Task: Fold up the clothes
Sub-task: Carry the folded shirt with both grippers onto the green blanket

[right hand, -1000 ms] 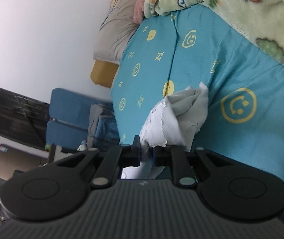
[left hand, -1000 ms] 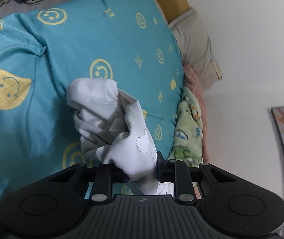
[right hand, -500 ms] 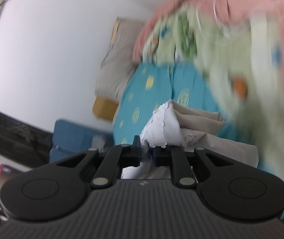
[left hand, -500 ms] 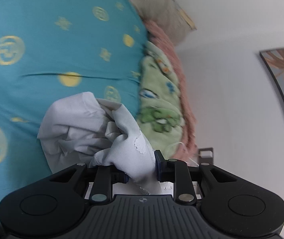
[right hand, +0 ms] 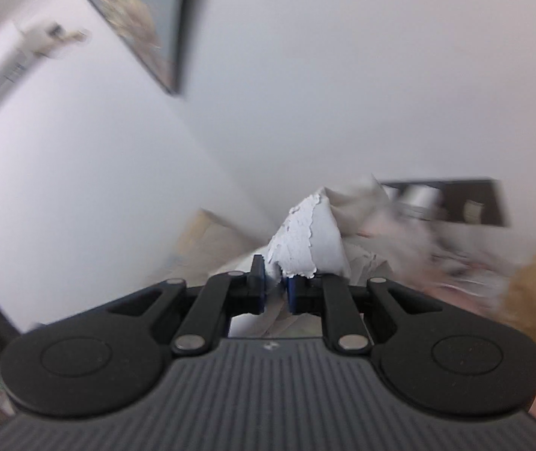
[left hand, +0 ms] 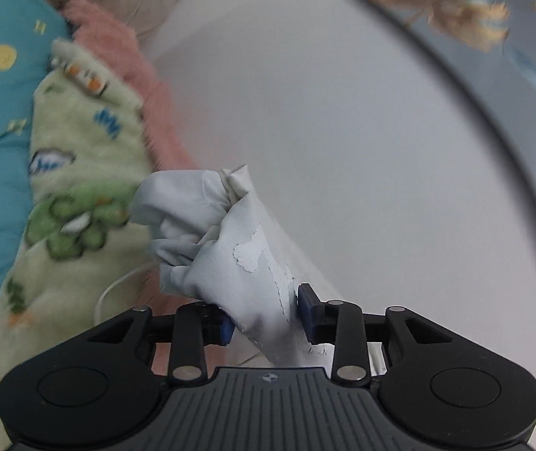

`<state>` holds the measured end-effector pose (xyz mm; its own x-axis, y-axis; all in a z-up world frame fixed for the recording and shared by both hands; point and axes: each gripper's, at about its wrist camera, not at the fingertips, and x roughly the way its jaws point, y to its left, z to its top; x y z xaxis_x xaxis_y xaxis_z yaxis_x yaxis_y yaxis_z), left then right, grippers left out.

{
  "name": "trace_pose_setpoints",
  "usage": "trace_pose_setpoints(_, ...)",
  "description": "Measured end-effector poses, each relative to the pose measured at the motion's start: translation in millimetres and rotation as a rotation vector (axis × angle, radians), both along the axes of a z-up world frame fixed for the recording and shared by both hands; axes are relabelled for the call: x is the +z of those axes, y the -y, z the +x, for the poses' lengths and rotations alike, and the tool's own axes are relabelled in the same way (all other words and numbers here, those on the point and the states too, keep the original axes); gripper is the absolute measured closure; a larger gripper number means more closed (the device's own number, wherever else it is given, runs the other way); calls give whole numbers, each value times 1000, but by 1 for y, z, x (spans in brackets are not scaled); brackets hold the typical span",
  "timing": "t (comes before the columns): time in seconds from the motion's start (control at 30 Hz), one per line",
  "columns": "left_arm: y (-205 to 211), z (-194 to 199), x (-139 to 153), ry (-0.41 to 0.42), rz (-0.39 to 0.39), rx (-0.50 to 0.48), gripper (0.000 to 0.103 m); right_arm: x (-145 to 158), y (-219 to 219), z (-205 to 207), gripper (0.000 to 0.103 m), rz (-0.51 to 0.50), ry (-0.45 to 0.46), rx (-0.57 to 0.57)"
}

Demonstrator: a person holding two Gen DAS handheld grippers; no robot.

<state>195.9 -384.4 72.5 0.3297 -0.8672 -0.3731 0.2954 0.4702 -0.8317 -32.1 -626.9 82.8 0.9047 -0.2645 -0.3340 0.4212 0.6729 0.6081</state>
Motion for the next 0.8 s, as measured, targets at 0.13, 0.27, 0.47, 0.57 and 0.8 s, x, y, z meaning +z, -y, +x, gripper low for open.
trace_pose_setpoints(0.13,0,-20,-99,-86,167,-88,75,-89,4,-19,88,114,-231,-8)
trace_pose_setpoints(0.27,-17,-40,-143,-97,170,-101,72,-147,-3,-40,86,222,-283,-1)
trace_pose_setpoints(0.47,-14,-54,-103,49,325,-101,37,-136,-15,-45,75,243,-296,-47)
trace_pose_setpoints(0.57,-9,-57,-68,157,398,-90,13,-123,-23,-51,32,234,-288,-25)
trace_pose_setpoints(0.8,-25,-106,6,439,471,-66,0,-68,-61,-77,17,75,-250,1)
